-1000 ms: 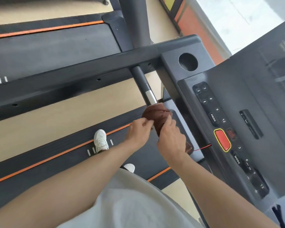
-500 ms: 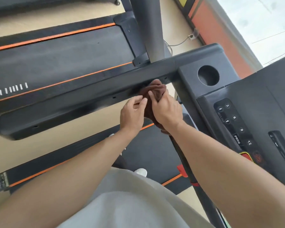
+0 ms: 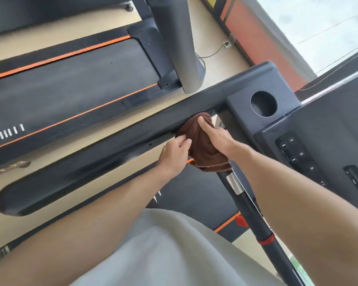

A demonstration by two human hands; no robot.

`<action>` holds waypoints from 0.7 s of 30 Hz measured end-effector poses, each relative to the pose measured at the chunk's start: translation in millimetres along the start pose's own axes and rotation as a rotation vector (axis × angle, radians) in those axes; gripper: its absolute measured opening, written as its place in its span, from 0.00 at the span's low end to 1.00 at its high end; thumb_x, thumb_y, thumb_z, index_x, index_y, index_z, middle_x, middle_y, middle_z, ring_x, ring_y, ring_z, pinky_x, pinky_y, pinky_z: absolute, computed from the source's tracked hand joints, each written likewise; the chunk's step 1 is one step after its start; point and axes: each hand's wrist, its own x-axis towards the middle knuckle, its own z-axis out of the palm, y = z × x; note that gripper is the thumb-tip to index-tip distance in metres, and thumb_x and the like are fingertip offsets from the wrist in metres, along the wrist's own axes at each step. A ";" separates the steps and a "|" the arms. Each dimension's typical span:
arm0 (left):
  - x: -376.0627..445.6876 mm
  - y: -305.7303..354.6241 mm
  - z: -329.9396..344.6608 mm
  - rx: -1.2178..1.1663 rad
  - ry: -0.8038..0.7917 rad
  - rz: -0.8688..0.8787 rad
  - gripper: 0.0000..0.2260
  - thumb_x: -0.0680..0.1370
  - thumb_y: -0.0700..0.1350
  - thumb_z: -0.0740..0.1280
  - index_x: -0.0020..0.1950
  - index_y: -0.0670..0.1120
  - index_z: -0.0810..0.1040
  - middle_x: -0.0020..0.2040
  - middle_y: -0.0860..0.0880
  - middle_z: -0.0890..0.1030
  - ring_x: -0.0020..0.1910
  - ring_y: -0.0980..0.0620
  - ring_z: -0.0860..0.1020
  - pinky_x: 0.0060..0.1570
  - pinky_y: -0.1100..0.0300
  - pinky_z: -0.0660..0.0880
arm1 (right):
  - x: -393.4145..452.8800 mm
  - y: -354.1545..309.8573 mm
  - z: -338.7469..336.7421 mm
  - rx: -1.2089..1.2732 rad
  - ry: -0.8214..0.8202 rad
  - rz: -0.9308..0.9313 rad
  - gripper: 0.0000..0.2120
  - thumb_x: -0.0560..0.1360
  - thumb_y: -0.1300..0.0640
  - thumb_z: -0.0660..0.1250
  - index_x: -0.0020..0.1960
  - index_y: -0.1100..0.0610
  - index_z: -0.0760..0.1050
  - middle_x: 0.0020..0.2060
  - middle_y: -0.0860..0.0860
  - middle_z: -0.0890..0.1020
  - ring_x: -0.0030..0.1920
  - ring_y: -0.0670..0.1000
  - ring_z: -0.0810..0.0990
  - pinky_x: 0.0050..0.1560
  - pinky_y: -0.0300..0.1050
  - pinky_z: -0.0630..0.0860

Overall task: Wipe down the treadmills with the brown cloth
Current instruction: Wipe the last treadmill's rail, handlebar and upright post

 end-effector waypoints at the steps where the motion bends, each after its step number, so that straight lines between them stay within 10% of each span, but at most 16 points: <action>1: 2.1 -1.6 -2.7 -0.001 0.002 -0.011 0.14 0.82 0.50 0.59 0.59 0.48 0.82 0.56 0.49 0.84 0.58 0.45 0.79 0.63 0.48 0.74 | -1.6 -0.5 0.5 0.050 -0.020 0.037 0.25 0.78 0.30 0.60 0.48 0.51 0.79 0.43 0.47 0.80 0.41 0.45 0.79 0.50 0.40 0.74; 8: -0.1 -22.0 -11.0 -0.075 0.011 -0.029 0.07 0.79 0.46 0.67 0.51 0.58 0.81 0.43 0.60 0.85 0.50 0.53 0.83 0.59 0.51 0.78 | -11.5 6.6 26.3 -0.291 0.453 -0.132 0.25 0.74 0.28 0.63 0.52 0.49 0.75 0.51 0.49 0.81 0.52 0.54 0.79 0.54 0.51 0.76; 21: -52.1 -40.0 -6.3 0.014 0.027 0.017 0.06 0.80 0.44 0.69 0.54 0.52 0.84 0.50 0.56 0.85 0.52 0.55 0.82 0.58 0.60 0.76 | -12.1 8.5 7.2 -0.182 0.023 -0.086 0.08 0.69 0.53 0.77 0.45 0.52 0.81 0.39 0.48 0.84 0.39 0.48 0.82 0.39 0.36 0.77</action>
